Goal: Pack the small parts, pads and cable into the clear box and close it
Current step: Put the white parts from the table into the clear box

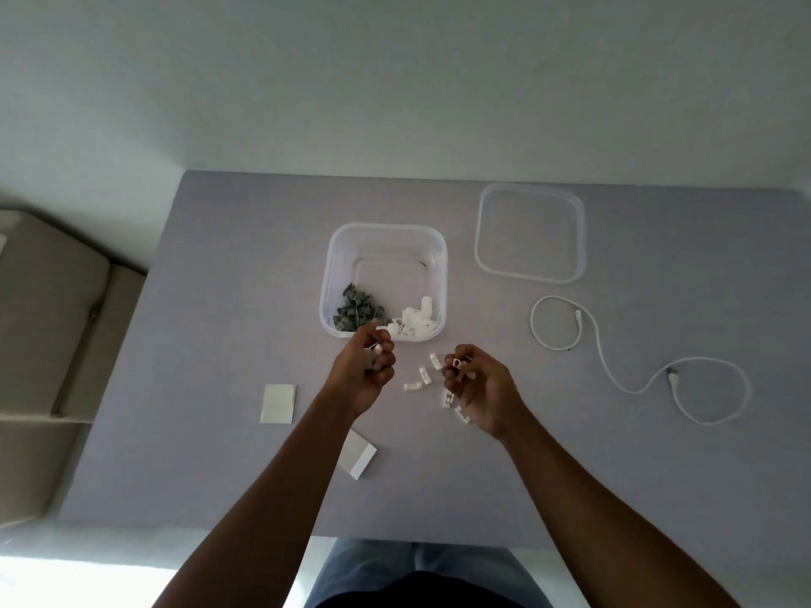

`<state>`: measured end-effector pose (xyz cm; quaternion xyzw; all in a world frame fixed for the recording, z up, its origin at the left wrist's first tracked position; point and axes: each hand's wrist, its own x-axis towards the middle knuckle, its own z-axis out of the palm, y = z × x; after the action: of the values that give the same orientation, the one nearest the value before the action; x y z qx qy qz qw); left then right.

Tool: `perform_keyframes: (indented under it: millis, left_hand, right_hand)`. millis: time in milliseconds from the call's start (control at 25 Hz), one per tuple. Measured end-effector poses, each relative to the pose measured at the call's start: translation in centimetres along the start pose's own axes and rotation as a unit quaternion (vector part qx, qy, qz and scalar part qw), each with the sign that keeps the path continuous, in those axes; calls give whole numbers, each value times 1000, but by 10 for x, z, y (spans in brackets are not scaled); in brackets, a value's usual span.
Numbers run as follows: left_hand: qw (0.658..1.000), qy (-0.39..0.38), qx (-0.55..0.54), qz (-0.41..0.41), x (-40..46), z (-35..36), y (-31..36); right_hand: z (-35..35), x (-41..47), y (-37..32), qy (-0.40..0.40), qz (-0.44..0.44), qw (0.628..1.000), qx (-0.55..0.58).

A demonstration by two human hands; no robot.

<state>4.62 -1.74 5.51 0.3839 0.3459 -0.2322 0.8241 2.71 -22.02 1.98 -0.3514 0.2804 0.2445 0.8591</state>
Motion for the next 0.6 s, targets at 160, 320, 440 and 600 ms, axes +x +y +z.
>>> perform_keyframes:
  millis: [160,320,440,600]
  left_hand:
    - [1000,9,9,1,-1,-2,16]
    - [1000,10,-2,3,11,-4,37]
    - [999,15,29,0,25,-6,48]
    - [986,41,157,32,41,-7,58]
  right_hand:
    - [34,1,-16,-1,-29,998,49]
    - [67,16,-24,66,-25,997,-3]
    - [82,29,-24,133,-30,986,-95]
    - [93,38,-29,173,-95,959,-203]
